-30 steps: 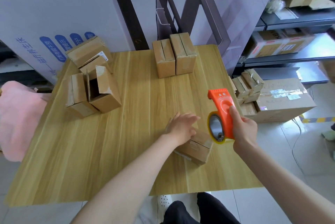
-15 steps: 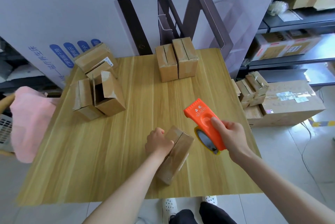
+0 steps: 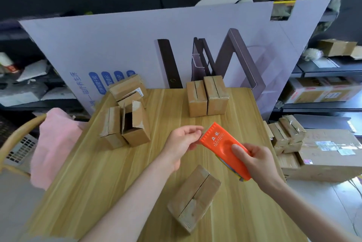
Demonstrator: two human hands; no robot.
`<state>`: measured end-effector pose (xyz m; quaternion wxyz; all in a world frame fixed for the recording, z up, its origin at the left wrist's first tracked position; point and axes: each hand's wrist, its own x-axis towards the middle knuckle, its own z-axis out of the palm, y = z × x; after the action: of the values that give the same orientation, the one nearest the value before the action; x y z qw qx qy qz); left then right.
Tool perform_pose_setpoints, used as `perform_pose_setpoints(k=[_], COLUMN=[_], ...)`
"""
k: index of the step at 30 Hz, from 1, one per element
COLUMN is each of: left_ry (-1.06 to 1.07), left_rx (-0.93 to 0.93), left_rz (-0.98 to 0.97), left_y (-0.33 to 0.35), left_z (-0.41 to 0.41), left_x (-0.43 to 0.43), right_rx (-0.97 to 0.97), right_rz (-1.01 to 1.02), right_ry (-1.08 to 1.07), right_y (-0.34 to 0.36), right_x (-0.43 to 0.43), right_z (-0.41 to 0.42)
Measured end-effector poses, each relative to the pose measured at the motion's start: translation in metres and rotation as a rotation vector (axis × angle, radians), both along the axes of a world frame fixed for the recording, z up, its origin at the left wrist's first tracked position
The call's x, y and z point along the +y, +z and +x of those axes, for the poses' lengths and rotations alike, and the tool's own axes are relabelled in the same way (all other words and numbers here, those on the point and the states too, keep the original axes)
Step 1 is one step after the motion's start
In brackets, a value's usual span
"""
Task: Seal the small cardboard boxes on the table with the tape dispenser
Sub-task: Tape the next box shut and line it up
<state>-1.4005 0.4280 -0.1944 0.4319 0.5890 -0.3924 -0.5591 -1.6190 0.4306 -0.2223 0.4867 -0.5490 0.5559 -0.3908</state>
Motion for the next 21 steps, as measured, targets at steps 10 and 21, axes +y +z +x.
perform_pose_setpoints(k=[10, 21], left_ry=[0.131, 0.288], left_rx=[-0.011, -0.294], left_rz=[0.113, 0.073], left_y=[0.016, 0.011], left_z=[0.006, 0.026], left_x=[-0.015, -0.047], right_rx=[0.055, 0.364], right_rz=[-0.100, -0.114], right_ry=[0.055, 0.016], right_y=[0.020, 0.025], right_x=[-0.003, -0.001], right_z=[0.013, -0.001])
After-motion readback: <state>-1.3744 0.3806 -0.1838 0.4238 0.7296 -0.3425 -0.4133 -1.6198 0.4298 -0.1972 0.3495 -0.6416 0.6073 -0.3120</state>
